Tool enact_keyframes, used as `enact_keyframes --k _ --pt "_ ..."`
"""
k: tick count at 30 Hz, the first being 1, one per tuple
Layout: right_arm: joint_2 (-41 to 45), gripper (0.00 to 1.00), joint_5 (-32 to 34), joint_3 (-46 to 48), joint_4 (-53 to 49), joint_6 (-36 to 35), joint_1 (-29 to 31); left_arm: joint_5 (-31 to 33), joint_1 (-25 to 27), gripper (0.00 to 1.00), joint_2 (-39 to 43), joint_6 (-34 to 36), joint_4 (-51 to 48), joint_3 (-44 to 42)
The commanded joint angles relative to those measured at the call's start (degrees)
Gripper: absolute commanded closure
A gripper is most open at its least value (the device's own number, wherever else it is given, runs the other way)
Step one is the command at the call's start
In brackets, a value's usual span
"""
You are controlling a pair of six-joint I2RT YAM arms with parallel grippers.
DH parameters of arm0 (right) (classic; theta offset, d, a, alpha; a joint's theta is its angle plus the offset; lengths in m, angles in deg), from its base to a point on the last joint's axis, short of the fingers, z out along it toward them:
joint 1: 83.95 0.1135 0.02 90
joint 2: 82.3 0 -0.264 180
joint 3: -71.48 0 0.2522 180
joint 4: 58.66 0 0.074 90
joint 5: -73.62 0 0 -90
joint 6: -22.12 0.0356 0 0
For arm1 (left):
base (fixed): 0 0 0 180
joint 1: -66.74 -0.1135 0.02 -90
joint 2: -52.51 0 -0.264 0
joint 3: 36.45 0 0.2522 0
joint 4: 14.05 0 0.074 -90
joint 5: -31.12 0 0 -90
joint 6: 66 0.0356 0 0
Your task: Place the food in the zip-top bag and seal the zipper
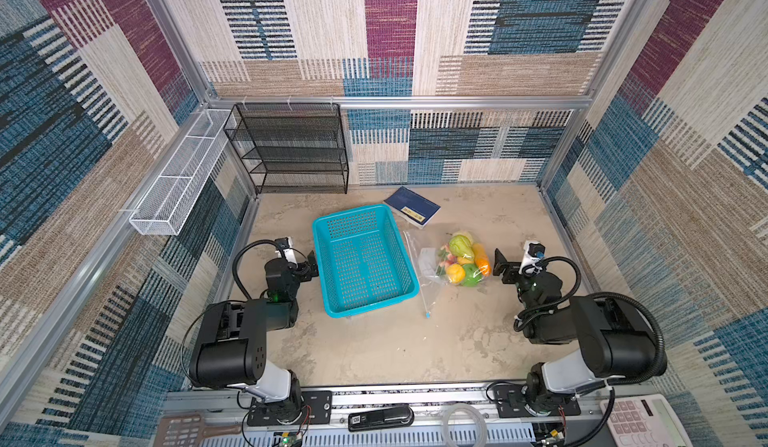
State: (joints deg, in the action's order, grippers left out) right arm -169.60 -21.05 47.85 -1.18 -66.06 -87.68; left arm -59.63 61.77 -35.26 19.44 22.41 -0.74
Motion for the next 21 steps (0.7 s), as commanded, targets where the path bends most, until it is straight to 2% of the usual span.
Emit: enact_keyframes --k 1,7,11,21 --pt "-0.43 0.01 -2.08 -0.72 4.78 -1.28 0.06 -0.77 -0.04 0.01 -0.1 1.13 0.32 0.22" --pt "-0.5 0.01 -2.64 -1.58 3.12 -1.6 0.2 -2.79 -0.04 0.01 -0.29 1.87 -1.15 1.23" --pt "-0.58 0.01 -2.47 -1.64 3.07 -1.68 0.21 -8.87 0.05 0.01 -0.83 4.53 -4.36 3.3" --pt "-0.51 0.01 -2.36 -1.72 3.02 -1.66 0.3 -9.0 0.14 0.01 -0.8 4.56 -4.16 3.23"
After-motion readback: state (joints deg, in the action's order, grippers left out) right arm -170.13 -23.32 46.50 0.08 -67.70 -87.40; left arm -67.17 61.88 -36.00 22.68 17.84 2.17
